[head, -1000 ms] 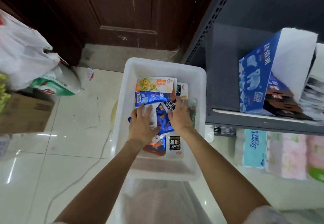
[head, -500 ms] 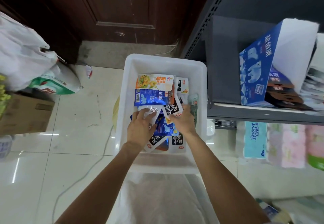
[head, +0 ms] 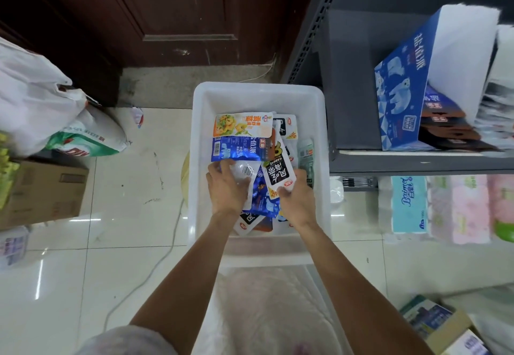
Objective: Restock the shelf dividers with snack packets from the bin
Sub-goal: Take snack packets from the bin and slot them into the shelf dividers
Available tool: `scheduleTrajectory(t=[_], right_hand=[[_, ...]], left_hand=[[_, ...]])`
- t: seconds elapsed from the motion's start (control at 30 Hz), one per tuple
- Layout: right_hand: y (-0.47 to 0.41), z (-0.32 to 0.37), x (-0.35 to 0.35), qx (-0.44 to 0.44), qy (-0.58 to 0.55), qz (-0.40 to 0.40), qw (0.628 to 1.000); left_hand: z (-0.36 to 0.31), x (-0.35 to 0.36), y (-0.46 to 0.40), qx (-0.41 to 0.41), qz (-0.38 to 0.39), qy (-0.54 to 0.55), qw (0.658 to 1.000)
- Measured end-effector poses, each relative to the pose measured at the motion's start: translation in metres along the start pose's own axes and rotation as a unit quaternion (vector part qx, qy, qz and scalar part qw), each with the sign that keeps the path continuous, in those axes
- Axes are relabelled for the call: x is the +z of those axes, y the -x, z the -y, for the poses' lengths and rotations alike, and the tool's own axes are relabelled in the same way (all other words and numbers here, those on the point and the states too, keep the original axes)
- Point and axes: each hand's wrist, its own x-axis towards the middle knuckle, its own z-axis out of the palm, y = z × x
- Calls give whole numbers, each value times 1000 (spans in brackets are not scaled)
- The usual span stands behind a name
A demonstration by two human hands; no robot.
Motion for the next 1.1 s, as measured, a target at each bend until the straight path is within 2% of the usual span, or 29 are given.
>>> scheduleTrajectory(t=[0.17, 0.3, 0.37, 0.4, 0.47, 0.53, 0.63, 0.8, 0.9, 1.03, 1.1], right_hand=[[23, 5, -29, -37, 57, -27, 997], [49, 8, -72, -74, 71, -62, 993], [62, 11, -94, -98, 36, -99, 990], [67, 11, -102, -108, -8, -113, 988], [73, 12, -111, -110, -145, -116, 976], [74, 11, -112, -93, -289, -105, 947], [73, 10, -99, -24, -413, -75, 907], [72, 9, -77, 41, -470, -42, 881], [73, 9, -71, 31, -453, -44, 890], [72, 12, -74, -10, -394, -50, 918], [72, 12, -78, -32, -357, -43, 933]], left_hand=[[-18, -15, 3, -83, 42, 115, 989], [-15, -26, 14, -157, 81, 222, 959], [-11, -33, 26, -205, 130, 315, 918], [-12, -38, 34, -227, 158, 376, 884], [-19, -47, 54, -258, 211, 484, 809], [-27, -51, 68, -261, 235, 533, 770], [-45, -51, 83, -240, 234, 553, 763], [-70, -62, 91, -123, 220, 583, 772], [-77, -70, 90, -99, 216, 582, 778], [-89, -81, 86, -106, 221, 661, 709], [-93, -86, 84, -104, 215, 657, 715]])
